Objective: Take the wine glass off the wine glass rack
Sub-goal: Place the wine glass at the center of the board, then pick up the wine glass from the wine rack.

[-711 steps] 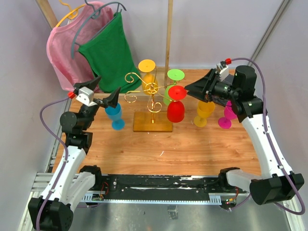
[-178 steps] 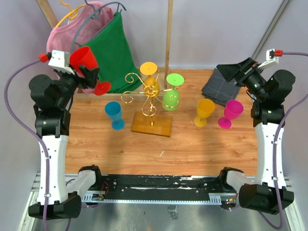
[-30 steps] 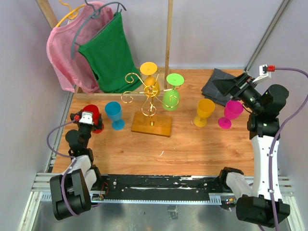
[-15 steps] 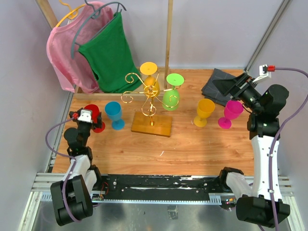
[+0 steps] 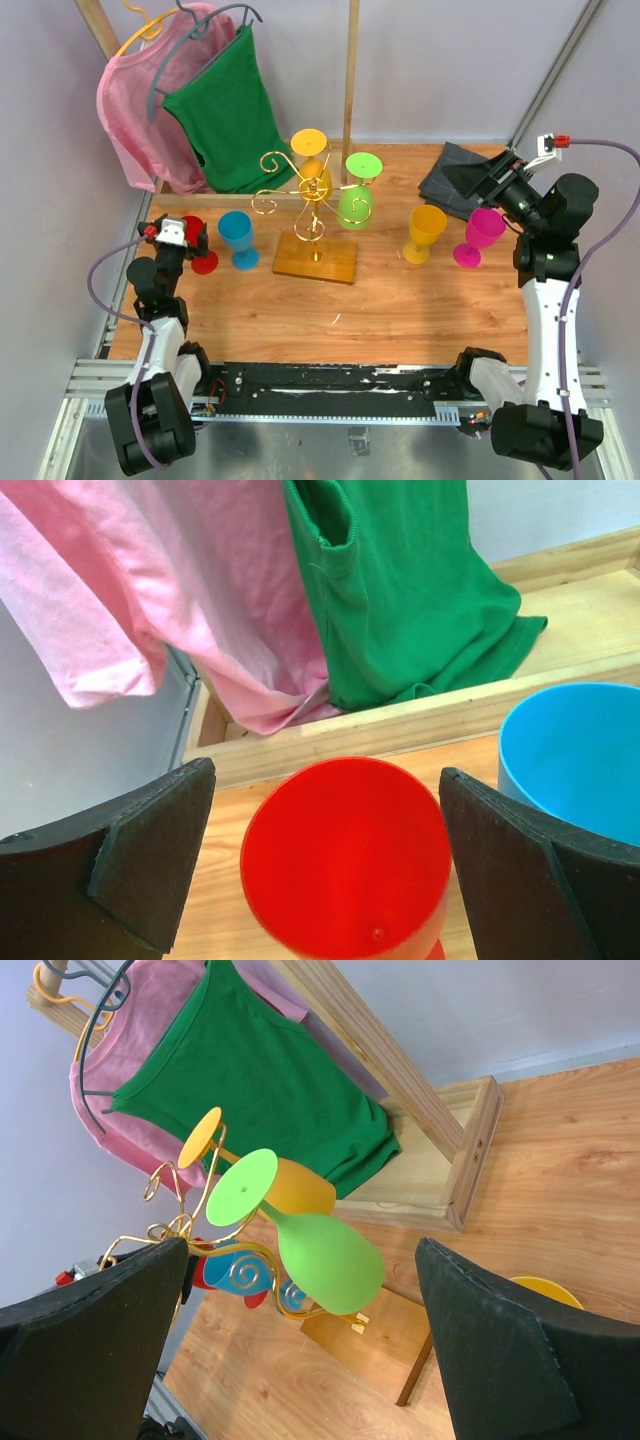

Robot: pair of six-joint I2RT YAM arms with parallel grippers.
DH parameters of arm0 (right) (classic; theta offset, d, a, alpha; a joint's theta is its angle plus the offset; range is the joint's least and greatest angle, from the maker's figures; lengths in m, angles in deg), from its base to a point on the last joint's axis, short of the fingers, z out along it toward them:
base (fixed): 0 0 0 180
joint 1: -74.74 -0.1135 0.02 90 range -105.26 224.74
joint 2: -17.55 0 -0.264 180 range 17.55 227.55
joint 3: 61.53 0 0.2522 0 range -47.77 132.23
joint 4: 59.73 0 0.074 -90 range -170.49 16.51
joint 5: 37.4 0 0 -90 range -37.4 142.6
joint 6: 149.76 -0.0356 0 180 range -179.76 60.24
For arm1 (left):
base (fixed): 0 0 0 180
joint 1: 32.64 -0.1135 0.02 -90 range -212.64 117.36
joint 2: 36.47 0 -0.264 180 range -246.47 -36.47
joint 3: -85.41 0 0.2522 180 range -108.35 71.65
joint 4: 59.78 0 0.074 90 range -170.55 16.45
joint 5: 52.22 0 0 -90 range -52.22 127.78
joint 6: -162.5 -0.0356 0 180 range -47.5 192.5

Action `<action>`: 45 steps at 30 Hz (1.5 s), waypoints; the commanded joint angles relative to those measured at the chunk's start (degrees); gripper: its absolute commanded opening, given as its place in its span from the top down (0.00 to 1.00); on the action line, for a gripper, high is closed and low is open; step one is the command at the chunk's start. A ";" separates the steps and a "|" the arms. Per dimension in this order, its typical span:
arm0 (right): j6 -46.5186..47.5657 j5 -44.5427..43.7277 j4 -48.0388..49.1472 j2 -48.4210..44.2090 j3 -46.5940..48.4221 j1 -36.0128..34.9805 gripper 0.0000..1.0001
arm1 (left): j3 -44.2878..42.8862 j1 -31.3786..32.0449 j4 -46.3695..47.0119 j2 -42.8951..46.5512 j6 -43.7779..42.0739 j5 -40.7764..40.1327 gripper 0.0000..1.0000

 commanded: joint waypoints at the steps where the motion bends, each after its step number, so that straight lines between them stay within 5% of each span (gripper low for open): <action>1: 0.66 1.51 1.32 0.71 0.92 0.44 0.02 | -2.43 -0.38 -2.02 1.31 0.68 1.07 0.01; 14: 0.18 3.21 1.19 3.85 3.14 0.43 0.02 | -7.56 -0.40 -14.02 8.09 3.37 6.03 0.01; 27: -2.66 8.36 -9.47 15.63 16.40 -1.67 0.01 | -24.03 -0.33 -27.73 10.02 10.19 6.75 0.01; 33: -6.84 11.20 -13.05 21.54 21.21 -3.11 0.01 | -37.85 -0.38 -35.89 6.89 21.30 7.48 0.01; 45: -12.94 12.47 -11.27 31.90 30.30 -8.56 0.26 | -57.37 -0.38 -42.29 -1.21 58.73 9.78 0.01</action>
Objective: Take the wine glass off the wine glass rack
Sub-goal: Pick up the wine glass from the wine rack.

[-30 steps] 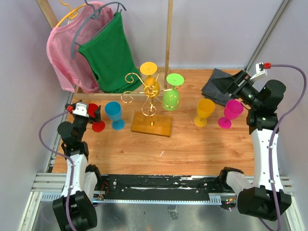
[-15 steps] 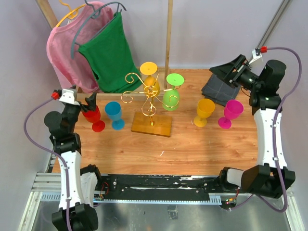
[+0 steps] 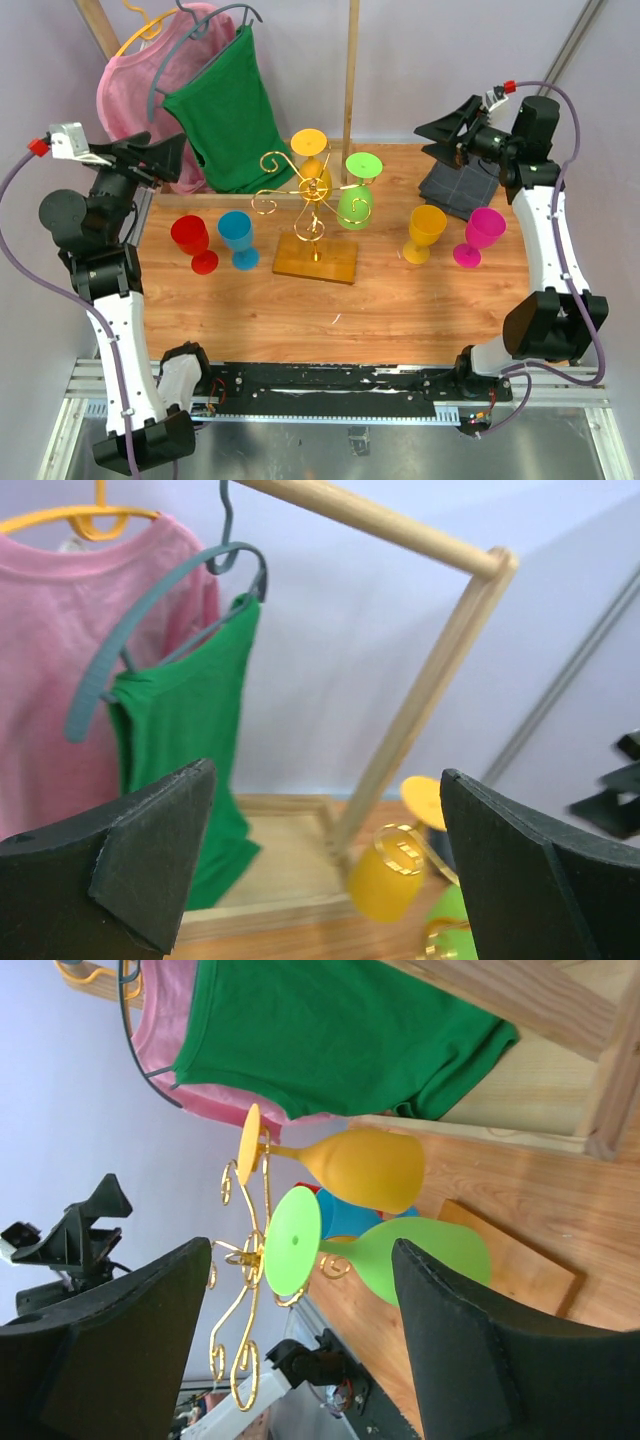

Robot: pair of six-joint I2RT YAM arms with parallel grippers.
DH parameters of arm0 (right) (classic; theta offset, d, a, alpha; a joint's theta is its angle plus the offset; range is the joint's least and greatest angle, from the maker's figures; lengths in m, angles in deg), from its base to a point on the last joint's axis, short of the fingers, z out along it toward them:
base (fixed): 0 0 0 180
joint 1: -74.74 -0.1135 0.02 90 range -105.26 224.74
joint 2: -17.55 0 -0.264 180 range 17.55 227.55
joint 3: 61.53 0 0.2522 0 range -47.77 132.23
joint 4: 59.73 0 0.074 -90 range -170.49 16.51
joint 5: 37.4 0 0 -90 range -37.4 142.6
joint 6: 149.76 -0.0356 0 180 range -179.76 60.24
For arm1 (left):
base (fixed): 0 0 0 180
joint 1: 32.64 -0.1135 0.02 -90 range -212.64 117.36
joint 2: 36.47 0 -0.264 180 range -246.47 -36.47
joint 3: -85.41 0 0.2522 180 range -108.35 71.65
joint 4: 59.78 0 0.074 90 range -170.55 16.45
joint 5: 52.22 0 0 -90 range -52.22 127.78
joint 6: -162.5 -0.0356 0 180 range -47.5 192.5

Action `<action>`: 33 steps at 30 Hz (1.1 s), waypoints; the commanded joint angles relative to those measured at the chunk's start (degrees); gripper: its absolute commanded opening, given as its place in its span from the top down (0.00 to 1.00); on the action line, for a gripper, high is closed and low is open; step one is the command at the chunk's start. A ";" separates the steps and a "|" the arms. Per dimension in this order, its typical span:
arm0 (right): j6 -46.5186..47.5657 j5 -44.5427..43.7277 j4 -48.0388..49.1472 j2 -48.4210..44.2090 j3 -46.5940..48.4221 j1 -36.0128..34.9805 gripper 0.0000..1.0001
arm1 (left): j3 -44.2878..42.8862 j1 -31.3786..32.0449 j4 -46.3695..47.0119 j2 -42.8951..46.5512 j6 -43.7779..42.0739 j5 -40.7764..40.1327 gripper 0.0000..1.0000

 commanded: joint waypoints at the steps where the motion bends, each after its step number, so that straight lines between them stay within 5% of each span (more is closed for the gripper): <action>1: -2.85 2.41 0.55 1.92 4.02 -2.09 0.29 | -3.50 -0.33 -2.46 -1.91 20.89 2.81 0.01; 7: -2.43 4.09 -1.36 2.34 2.45 -3.40 0.42 | -3.61 -0.30 0.32 -3.26 37.67 6.48 0.01; 13: -0.64 5.32 -4.54 2.94 1.31 -6.37 0.49 | -4.86 -0.18 2.13 -4.20 42.74 7.48 0.01; 33: 2.75 6.42 -9.73 5.00 0.88 -11.10 0.61 | -4.25 1.77 -0.24 -3.67 40.72 7.28 0.01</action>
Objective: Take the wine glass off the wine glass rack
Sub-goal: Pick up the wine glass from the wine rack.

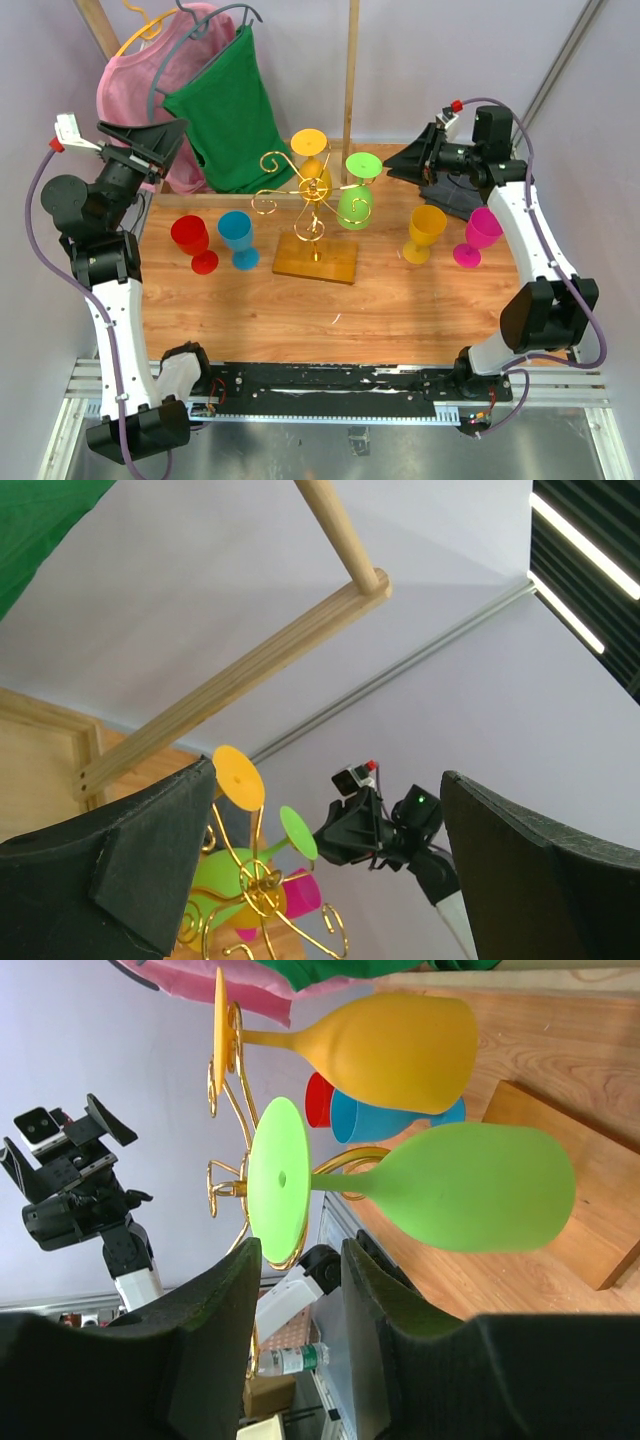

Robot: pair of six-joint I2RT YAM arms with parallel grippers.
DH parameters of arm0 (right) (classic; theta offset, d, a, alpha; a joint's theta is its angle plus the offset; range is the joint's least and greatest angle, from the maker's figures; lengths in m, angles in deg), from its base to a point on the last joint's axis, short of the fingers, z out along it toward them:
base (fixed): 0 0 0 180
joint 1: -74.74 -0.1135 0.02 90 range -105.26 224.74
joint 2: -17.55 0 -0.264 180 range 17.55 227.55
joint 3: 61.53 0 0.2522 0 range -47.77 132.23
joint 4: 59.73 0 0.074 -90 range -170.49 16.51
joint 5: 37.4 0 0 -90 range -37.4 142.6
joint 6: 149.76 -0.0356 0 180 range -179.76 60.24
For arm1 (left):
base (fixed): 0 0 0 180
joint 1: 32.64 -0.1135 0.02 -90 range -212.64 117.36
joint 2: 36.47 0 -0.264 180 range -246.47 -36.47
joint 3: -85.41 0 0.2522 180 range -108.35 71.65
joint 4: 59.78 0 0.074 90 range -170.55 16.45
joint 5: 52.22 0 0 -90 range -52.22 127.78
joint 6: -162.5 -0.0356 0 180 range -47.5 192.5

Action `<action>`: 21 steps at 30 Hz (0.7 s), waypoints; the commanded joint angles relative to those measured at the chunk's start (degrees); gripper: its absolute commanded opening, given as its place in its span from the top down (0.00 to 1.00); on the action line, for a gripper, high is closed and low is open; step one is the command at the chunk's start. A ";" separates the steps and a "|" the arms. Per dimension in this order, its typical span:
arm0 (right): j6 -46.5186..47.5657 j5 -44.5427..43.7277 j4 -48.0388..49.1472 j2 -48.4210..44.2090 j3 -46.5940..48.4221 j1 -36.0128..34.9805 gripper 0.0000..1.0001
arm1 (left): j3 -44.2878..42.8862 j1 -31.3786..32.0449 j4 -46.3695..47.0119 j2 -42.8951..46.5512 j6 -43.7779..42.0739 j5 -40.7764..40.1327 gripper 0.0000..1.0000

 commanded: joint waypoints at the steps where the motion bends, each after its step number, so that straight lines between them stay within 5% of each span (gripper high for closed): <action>1: 1.02 1.68 -0.56 1.40 1.05 -1.76 0.61 | -0.91 0.57 -0.51 0.70 -0.63 1.13 0.01; 21: -4.02 4.11 6.73 3.96 2.66 -2.44 0.65 | 0.01 0.97 -2.09 1.28 -2.27 1.16 0.01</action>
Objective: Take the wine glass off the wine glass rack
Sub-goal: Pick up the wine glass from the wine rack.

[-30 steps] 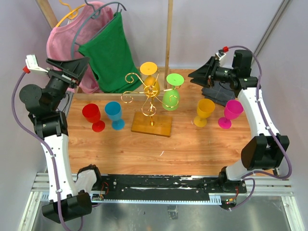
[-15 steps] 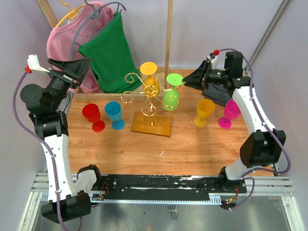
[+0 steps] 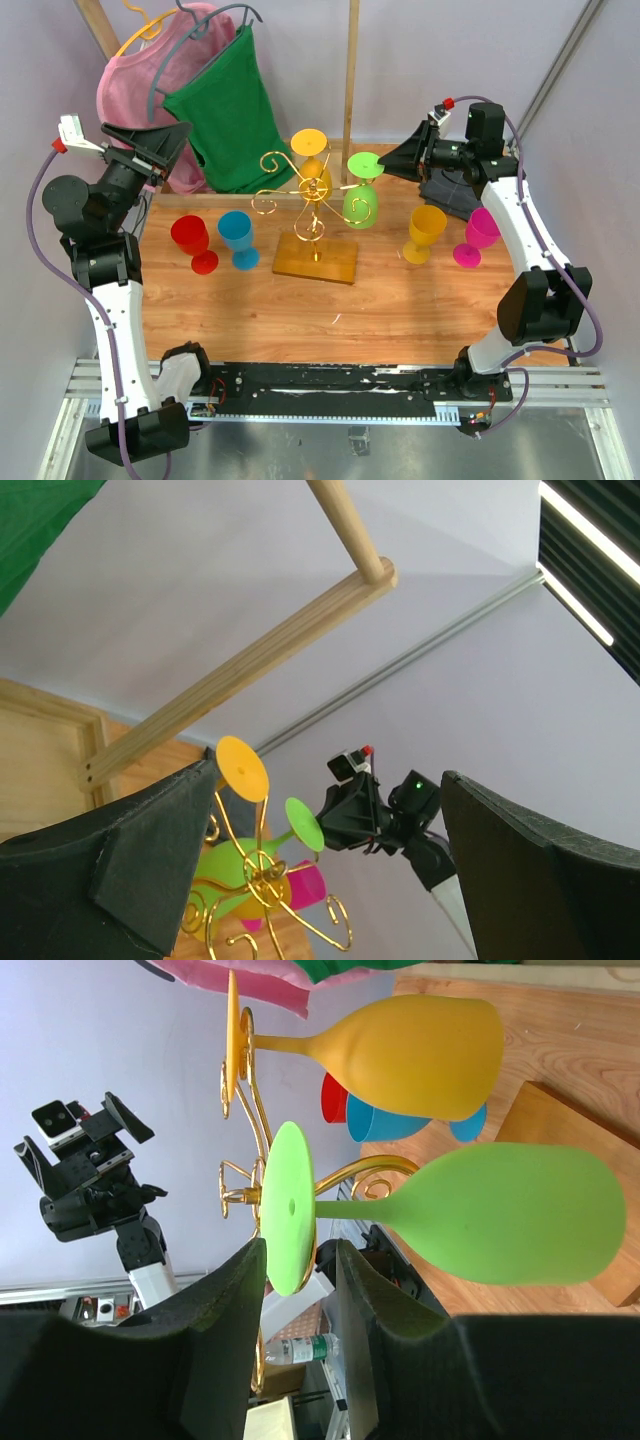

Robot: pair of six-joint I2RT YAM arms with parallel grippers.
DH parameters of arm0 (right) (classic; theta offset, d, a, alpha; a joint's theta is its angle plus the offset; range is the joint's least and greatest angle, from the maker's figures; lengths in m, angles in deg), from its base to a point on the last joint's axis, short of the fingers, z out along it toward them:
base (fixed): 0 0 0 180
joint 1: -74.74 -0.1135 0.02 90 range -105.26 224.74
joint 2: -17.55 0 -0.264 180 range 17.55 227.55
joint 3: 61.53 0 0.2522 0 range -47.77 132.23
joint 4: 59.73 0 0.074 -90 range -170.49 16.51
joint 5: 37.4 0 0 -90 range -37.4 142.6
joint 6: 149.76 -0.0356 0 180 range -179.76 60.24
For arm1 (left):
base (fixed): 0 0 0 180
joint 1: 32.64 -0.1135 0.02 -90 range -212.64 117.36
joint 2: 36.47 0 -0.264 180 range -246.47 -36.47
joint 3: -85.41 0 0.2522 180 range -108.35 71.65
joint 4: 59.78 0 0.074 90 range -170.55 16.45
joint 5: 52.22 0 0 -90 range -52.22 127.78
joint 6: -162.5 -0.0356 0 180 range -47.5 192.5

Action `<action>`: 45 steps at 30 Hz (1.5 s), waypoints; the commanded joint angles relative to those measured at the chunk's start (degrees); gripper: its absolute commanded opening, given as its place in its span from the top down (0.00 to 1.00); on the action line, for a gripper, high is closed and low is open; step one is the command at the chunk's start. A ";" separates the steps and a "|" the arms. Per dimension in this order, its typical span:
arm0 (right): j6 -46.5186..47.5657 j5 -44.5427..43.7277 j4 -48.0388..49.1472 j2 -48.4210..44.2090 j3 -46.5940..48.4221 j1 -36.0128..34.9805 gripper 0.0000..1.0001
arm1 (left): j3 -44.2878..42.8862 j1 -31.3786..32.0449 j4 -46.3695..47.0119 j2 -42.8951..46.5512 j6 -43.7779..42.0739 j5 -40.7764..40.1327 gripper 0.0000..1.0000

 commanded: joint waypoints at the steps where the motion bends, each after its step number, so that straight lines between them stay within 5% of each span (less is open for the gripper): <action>1: -2.09 1.81 3.56 0.92 1.55 -0.99 0.65 | 0.13 0.39 -0.12 0.72 -0.75 1.03 0.01; 9: -2.61 2.31 4.58 1.99 1.76 -1.83 0.69 | 1.55 2.72 -1.01 0.81 -1.66 0.09 0.01; 17: -2.61 2.52 4.73 1.94 1.76 -1.84 0.95 | 1.64 3.69 -2.50 0.68 -4.83 -0.54 0.01; 27: -4.87 3.32 7.49 0.98 0.93 -1.82 0.99 | 2.23 5.43 -3.06 0.25 -7.53 -1.35 0.01; 35: -15.14 4.95 20.10 -0.36 -3.82 -1.76 0.99 | 2.38 7.29 -2.76 0.04 -8.81 -2.24 0.01; 45: -14.73 5.29 19.24 -2.84 -6.52 -0.93 0.99 | 2.19 11.20 -2.54 -1.24 -11.52 -4.44 0.01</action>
